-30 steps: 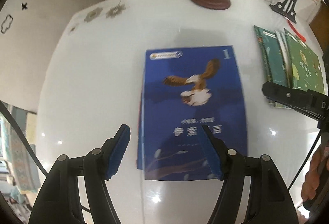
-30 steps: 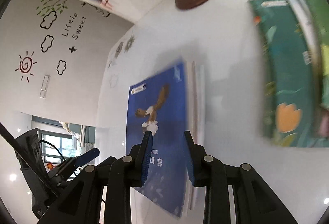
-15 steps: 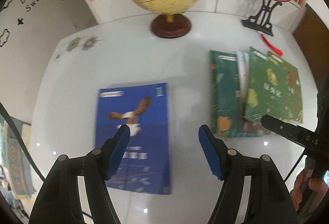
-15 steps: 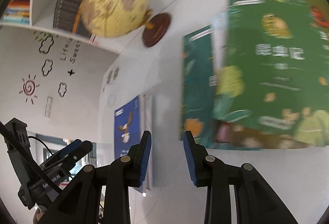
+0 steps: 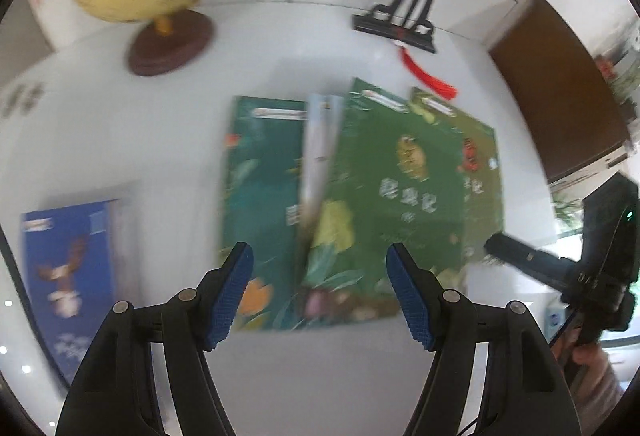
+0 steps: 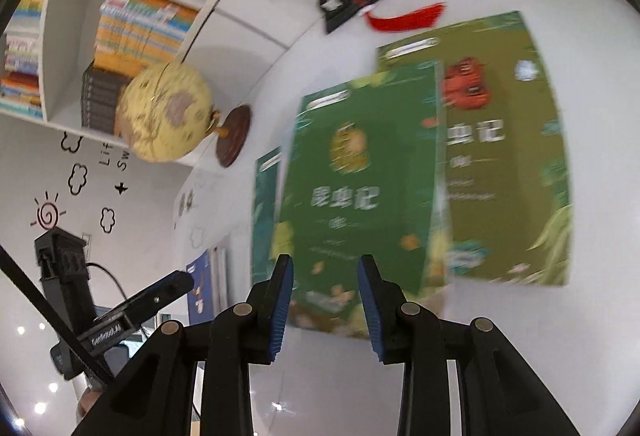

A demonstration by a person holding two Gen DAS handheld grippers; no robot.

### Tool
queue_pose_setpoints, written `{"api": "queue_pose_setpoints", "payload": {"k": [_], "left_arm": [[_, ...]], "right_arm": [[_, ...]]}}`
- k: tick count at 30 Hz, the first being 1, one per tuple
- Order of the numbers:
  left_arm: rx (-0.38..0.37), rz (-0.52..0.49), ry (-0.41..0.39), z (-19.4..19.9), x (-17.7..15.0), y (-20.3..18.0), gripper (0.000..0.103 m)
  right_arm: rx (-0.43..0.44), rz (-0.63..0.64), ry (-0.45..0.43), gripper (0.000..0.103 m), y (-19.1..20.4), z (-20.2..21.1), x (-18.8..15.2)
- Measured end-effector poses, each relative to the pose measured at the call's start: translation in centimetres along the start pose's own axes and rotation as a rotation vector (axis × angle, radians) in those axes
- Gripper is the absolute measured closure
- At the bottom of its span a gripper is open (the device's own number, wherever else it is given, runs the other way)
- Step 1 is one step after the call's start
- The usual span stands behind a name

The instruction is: Organize books

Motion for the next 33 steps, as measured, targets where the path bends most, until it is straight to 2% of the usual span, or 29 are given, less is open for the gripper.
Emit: {"api": "queue_pose_setpoints", "payload": {"k": [4,6,12,15,18,24,32,33], "left_arm": [[-0.08,0.004,0.038,-3.6,1.5,-0.5,0.035],[-0.089,0.009,0.06,-5.0,1.8,-0.5,0.035],[-0.072,0.044,0.118,-7.6,2.0,-0.1,0.035],[-0.057,0.019,0.119,-7.9,1.7,-0.7,0.035],[-0.035,0.001,0.126,-7.9,1.6,-0.9,0.035],[-0.043,0.01,0.135,-7.9,1.7,-0.7,0.035],[0.015,-0.024,0.152,-7.9,1.5,-2.0,0.035],[0.021,-0.033,0.153,-7.9,1.6,-2.2,0.035]], "right_arm": [[0.015,0.003,0.033,0.069,-2.3,-0.3,1.1],[0.014,0.015,0.037,0.069,-2.8,-0.7,1.6],[0.015,0.056,0.072,0.068,-2.8,-2.8,2.4],[0.039,0.062,0.085,0.068,-2.8,-3.8,2.3],[0.066,0.064,0.066,0.068,-3.0,-4.0,2.1],[0.071,0.017,0.031,0.068,-3.8,-3.3,1.8],[0.091,-0.059,0.003,0.068,-5.2,-2.0,-0.2],[0.081,-0.058,0.002,0.06,-5.2,-1.9,-0.2]]}}
Point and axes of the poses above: each gripper's, at about its wrist camera, not at the fingertips, and z roughly against the way its jaws point, y to its left, x to its top, the point moved 1 cm from there along -z, roughly the way its jaws point, and after that the axes turned 5 degrees about y, right-handed, at the moved point
